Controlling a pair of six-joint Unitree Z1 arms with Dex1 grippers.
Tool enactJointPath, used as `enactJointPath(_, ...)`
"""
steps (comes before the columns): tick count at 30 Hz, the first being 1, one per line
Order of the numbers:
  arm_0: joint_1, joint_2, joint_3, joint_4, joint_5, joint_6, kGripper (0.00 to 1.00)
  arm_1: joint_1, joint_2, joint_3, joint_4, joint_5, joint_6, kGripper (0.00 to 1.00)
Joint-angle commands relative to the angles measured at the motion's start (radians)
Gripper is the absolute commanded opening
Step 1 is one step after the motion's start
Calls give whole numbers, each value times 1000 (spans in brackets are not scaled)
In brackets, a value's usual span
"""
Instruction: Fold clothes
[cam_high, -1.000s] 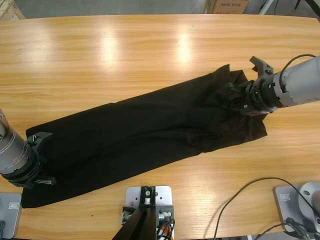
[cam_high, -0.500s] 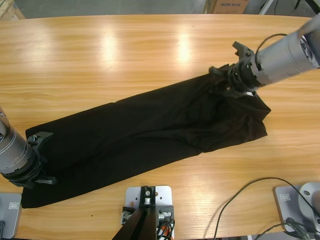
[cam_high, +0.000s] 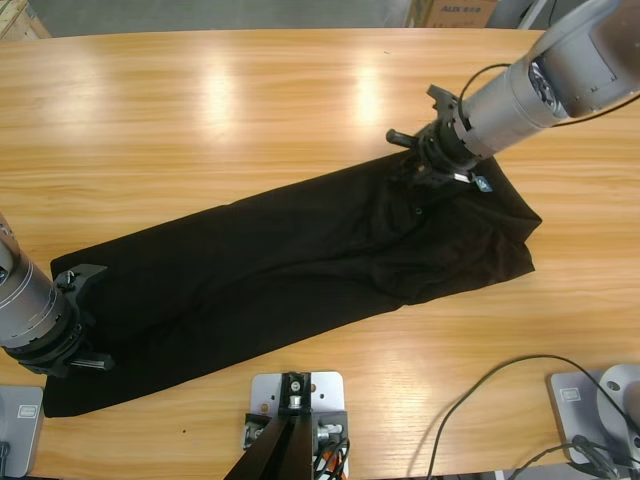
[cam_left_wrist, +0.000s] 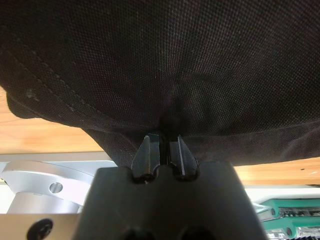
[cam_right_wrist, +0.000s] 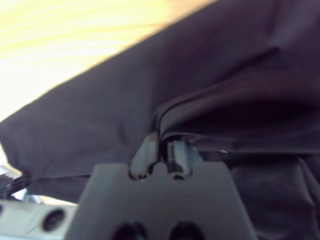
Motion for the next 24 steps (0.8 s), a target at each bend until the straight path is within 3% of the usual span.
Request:
enactJointPath(1,-16,56,1,-17,-20,9,0,19,59,-25,-40,63,-35,819)
enactJointPath(2,-16,56,1,-18,-21,9,0,19,64,-25,-29,60,-31,949)
enactJointPath(3,-16,56,1,-19,-21,9,0,19,66,-25,-28,60,-31,997)
enactJointPath(13,-18,56,1,-19,-21,9,0,24,-5,1,-43,55,-33,1000)
enactJointPath(24,-21,52,1,-19,-23,11,0,95,-52,76,-71,55,73,986)
